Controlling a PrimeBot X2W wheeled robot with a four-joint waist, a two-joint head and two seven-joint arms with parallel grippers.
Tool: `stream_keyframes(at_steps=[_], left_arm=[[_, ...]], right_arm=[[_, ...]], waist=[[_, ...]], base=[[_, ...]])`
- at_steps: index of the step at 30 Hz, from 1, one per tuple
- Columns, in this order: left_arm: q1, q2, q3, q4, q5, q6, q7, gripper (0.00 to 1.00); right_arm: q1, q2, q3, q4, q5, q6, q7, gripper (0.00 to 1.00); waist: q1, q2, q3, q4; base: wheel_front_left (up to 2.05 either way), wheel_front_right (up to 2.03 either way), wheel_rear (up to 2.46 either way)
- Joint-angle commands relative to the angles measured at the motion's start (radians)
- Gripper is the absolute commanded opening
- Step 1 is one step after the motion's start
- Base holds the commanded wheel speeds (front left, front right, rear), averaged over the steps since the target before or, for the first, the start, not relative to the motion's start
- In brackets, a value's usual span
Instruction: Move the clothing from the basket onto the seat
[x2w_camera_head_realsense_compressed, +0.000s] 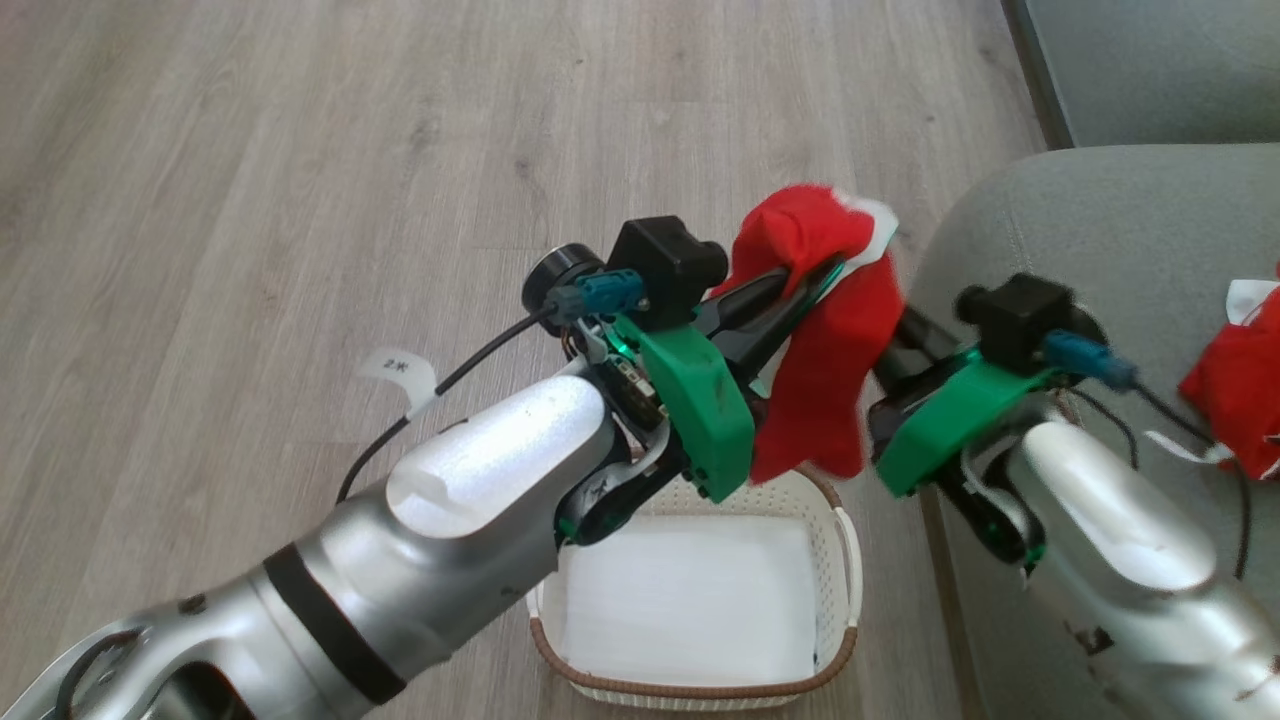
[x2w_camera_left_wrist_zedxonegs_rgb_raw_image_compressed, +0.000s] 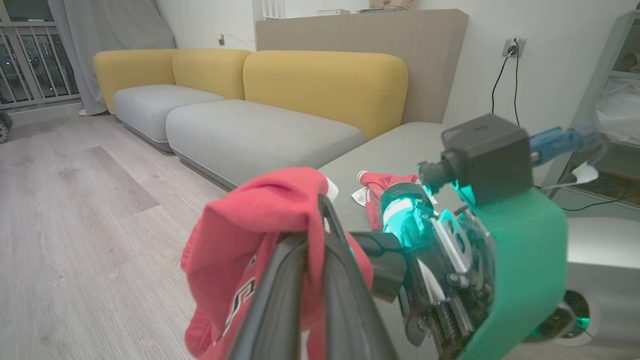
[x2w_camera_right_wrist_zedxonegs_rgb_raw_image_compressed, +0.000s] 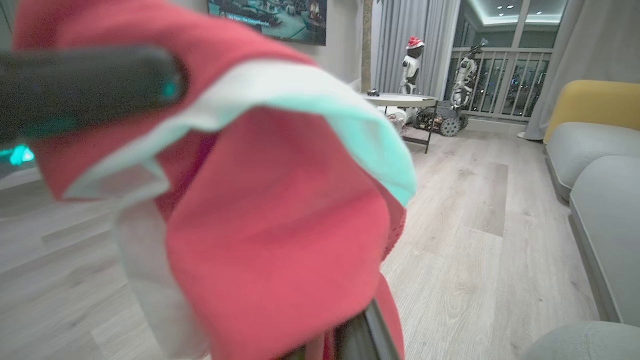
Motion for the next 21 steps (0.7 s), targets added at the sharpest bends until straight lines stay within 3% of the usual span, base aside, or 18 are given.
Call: stream_keyframes(at_steps=[1,8,9,10,11,21], left_arm=[[-0.041,0.021,0.034,-0.019,-0.004,0.006,-0.008,0.0],[-0.023,0.038,0.032,-0.029,-0.007,0.015,-0.011,0.0],[-0.02,0.04,0.033,-0.031,-0.009,0.018,-0.013,0.12],[-0.013,0.043,0.035,-0.034,-0.012,0.023,-0.016,0.73],[-0.011,0.044,0.034,-0.036,-0.013,0.025,-0.015,1.0],[0.006,0.069,0.032,-0.058,-0.017,0.04,-0.01,1.0]], right_arm=[[0.007,-0.009,-0.028,-0.039,-0.007,0.0,-0.013,0.0],[0.066,-0.004,-0.123,-0.092,-0.035,0.0,-0.013,0.0],[0.076,-0.005,-0.136,-0.101,-0.038,0.0,-0.013,0.0],[0.095,-0.009,-0.158,-0.114,-0.041,0.0,-0.013,0.0],[0.103,-0.012,-0.167,-0.12,-0.043,0.0,-0.013,0.0],[0.171,-0.045,-0.292,-0.183,-0.035,0.0,-0.013,0.0]], waist=[[0.0,0.0,0.0,-0.004],[0.0,0.0,-0.002,-0.021],[0.0,0.0,-0.002,-0.025],[0.0,0.0,-0.003,-0.033],[0.0,0.0,-0.003,-0.037],[0.0,0.0,0.007,-0.111]], base=[[0.0,0.0,0.0],[0.0,0.0,0.0],[0.0,0.0,0.0],[0.0,0.0,0.0],[0.0,0.0,0.0],[0.0,0.0,0.0]])
